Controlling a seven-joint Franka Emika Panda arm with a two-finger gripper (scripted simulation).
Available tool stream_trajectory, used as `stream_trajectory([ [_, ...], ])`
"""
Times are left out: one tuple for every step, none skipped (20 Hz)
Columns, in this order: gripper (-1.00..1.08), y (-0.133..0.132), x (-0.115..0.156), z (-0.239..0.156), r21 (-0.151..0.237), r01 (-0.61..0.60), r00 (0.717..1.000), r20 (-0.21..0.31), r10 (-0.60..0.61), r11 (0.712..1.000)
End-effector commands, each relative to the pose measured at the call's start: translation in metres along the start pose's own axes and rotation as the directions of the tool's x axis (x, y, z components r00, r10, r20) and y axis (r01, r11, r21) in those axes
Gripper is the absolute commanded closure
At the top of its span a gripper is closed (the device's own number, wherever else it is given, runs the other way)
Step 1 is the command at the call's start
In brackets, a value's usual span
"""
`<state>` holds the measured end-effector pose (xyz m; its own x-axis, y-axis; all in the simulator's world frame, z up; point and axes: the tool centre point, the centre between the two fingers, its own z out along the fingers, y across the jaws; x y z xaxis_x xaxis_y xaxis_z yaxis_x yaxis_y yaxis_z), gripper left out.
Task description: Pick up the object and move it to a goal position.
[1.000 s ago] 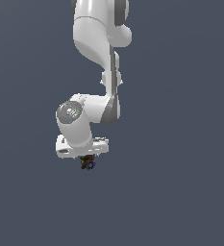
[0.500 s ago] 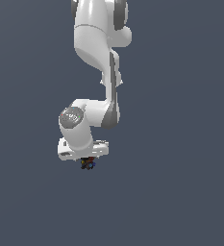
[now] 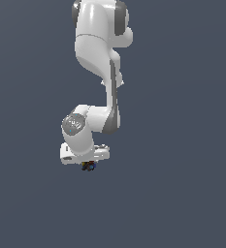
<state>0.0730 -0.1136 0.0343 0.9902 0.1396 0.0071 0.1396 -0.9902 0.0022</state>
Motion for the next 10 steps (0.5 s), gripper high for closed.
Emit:
stream_trajectory([
  [1.08,-0.0007,-0.0023,0.0046,0.002,0.0,1.0,0.007,0.0,1.0],
  [1.08,-0.0007,-0.0023,0.0046,0.002,0.0,1.0,0.007,0.0,1.0],
  [1.08,-0.0007,-0.0023,0.0046,0.002,0.0,1.0,0.007,0.0,1.0],
  [1.08,-0.0007,-0.0023,0.0046,0.002,0.0,1.0,0.007,0.0,1.0],
  [1.08,-0.0007,-0.0023,0.0046,0.002,0.0,1.0,0.007,0.0,1.0],
  [1.08,-0.0007,-0.0023,0.0046,0.002,0.0,1.0,0.007,0.0,1.0],
  [1.08,-0.0007,-0.0023,0.0046,0.002,0.0,1.0,0.007,0.0,1.0],
  [1.08,-0.0007,-0.0023,0.0046,0.002,0.0,1.0,0.007,0.0,1.0],
  [1.08,-0.0007,-0.0023,0.0046,0.002,0.0,1.0,0.007,0.0,1.0],
  [1.08,-0.0002,0.0002,0.0,0.0,0.0,1.0,0.0,0.0,1.0],
])
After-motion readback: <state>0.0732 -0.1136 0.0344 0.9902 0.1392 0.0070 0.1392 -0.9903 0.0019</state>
